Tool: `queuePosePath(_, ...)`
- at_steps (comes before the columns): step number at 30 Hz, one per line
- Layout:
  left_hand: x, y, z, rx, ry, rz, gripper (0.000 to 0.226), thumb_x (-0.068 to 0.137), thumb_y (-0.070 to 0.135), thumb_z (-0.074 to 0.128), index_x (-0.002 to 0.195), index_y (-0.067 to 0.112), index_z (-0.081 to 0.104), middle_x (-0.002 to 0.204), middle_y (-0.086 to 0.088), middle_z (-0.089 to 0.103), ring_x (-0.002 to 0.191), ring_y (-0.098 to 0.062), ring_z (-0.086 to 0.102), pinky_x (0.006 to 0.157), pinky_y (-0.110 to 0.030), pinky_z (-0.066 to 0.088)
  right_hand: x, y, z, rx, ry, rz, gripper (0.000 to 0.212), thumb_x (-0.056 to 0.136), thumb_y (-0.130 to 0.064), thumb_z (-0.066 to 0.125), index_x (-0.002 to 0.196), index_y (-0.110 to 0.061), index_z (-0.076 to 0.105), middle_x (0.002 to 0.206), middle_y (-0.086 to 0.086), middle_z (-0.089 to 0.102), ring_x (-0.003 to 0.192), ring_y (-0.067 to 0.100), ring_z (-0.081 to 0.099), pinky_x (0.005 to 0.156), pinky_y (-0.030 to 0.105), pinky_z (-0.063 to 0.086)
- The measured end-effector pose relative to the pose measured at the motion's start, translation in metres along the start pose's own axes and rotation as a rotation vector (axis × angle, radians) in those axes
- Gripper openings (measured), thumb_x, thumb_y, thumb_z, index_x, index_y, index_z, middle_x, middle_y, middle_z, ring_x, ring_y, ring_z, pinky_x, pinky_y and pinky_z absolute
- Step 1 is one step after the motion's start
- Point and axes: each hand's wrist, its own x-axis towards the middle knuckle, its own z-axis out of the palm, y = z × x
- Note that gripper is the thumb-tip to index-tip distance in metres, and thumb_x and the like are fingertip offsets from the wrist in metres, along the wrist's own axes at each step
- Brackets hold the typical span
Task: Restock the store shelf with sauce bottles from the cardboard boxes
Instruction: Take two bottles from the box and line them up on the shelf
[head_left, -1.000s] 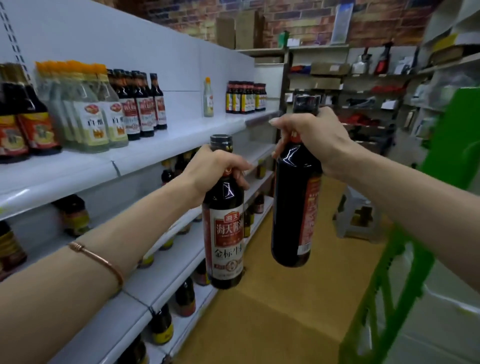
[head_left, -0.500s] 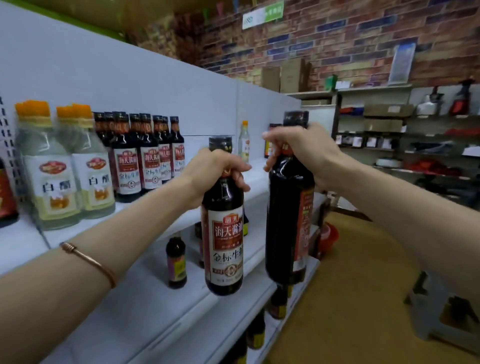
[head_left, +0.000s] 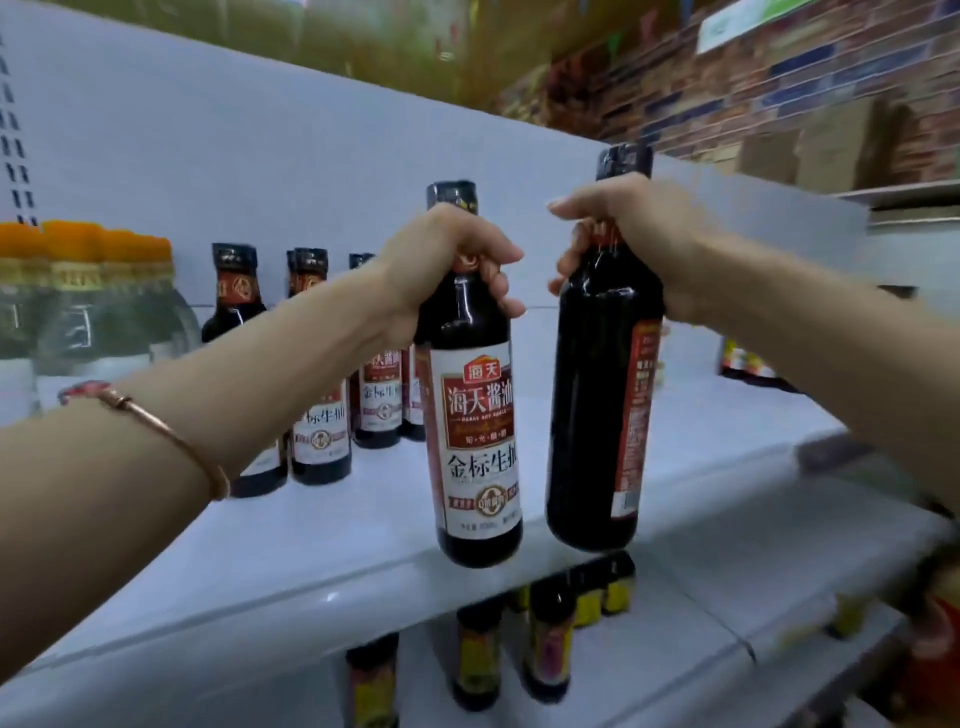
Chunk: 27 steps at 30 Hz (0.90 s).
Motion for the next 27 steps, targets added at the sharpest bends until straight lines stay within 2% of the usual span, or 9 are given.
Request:
queuePosePath(4, 0.039, -0.013, -0.005, 0.112, 0.132, -0.04, 0.04, 0.079, 0.002, 0.058, 0.04, 0.012, 0.052, 0.046, -0.005, 0.052, 0.051, -0.023, 0.061, 0.083, -0.035, 0.052, 0.055, 0.028, -0.012, 0.065, -0.127, -0.019, 0.021, 0.084, -0.016, 0.066, 0.068, -0.007, 0.054, 0.055, 0.009, 0.059, 0.056, 0.026, 0.062, 0.056, 0.027, 0.055)
queuePosePath(6, 0.049, -0.018, -0.007, 0.163, 0.178, -0.052, 0.037, 0.077, 0.003, 0.06, 0.042, 0.011, 0.053, 0.049, -0.007, 0.054, 0.054, -0.024, 0.062, 0.088, -0.039, 0.051, 0.074, 0.039, -0.009, 0.068, -0.18, -0.03, 0.023, 0.084, -0.018, 0.066, 0.067, -0.008, 0.055, 0.057, 0.009, 0.061, 0.058, 0.025, 0.064, 0.059, 0.028, 0.055)
queuePosePath(10, 0.06, -0.025, -0.018, 0.18, 0.299, -0.064, 0.033, 0.077, 0.004, 0.06, 0.045, 0.01, 0.053, 0.053, -0.009, 0.054, 0.055, -0.026, 0.061, 0.08, -0.036, 0.049, 0.103, 0.062, 0.007, 0.049, -0.29, -0.042, 0.024, 0.084, -0.02, 0.067, 0.066, -0.007, 0.058, 0.059, 0.01, 0.064, 0.059, 0.025, 0.063, 0.065, 0.03, 0.055)
queuePosePath(12, 0.061, -0.031, -0.026, 0.223, 0.348, -0.066, 0.032, 0.077, 0.006, 0.06, 0.046, 0.01, 0.052, 0.053, -0.009, 0.055, 0.06, -0.027, 0.063, 0.078, -0.035, 0.05, 0.112, 0.073, 0.017, 0.058, -0.336, -0.056, 0.024, 0.084, -0.018, 0.066, 0.064, -0.006, 0.059, 0.058, 0.01, 0.064, 0.054, 0.022, 0.062, 0.058, 0.026, 0.053)
queuePosePath(15, 0.06, -0.04, -0.037, 0.248, 0.414, -0.093, 0.031, 0.074, 0.007, 0.061, 0.045, 0.011, 0.054, 0.053, -0.008, 0.056, 0.067, -0.029, 0.062, 0.083, -0.038, 0.052, 0.124, 0.09, 0.03, 0.079, -0.379, -0.075, 0.025, 0.085, -0.016, 0.065, 0.064, -0.004, 0.059, 0.056, 0.01, 0.064, 0.05, 0.019, 0.061, 0.051, 0.021, 0.051)
queuePosePath(19, 0.06, -0.052, -0.056, 0.229, 0.469, -0.192, 0.031, 0.065, 0.009, 0.065, 0.037, 0.011, 0.054, 0.047, -0.007, 0.054, 0.058, -0.026, 0.064, 0.074, -0.034, 0.056, 0.135, 0.11, 0.043, 0.065, -0.407, -0.08, 0.028, 0.085, -0.017, 0.065, 0.061, -0.005, 0.059, 0.053, 0.008, 0.064, 0.047, 0.017, 0.06, 0.048, 0.018, 0.048)
queuePosePath(22, 0.067, -0.058, -0.064, 0.256, 0.46, -0.185, 0.028, 0.064, 0.009, 0.064, 0.037, 0.011, 0.055, 0.049, -0.007, 0.056, 0.065, -0.029, 0.066, 0.069, -0.033, 0.058, 0.146, 0.119, 0.048, 0.13, -0.416, -0.053, 0.027, 0.084, -0.016, 0.065, 0.06, -0.005, 0.058, 0.054, 0.01, 0.064, 0.057, 0.024, 0.064, 0.062, 0.029, 0.054)
queuePosePath(25, 0.078, -0.062, -0.072, 0.276, 0.475, -0.127, 0.035, 0.076, 0.009, 0.062, 0.041, 0.012, 0.058, 0.053, -0.009, 0.059, 0.07, -0.033, 0.067, 0.079, -0.039, 0.056, 0.155, 0.126, 0.052, 0.087, -0.394, -0.142, 0.026, 0.084, -0.017, 0.064, 0.061, -0.006, 0.059, 0.058, 0.011, 0.068, 0.061, 0.024, 0.065, 0.069, 0.033, 0.054)
queuePosePath(27, 0.083, -0.068, -0.076, 0.35, 0.465, -0.058, 0.026, 0.077, 0.014, 0.065, 0.051, 0.011, 0.065, 0.061, -0.012, 0.066, 0.074, -0.035, 0.07, 0.087, -0.047, 0.055, 0.158, 0.133, 0.054, 0.009, -0.355, -0.232, 0.025, 0.087, -0.021, 0.062, 0.068, -0.005, 0.063, 0.065, 0.009, 0.072, 0.062, 0.02, 0.067, 0.072, 0.032, 0.054)
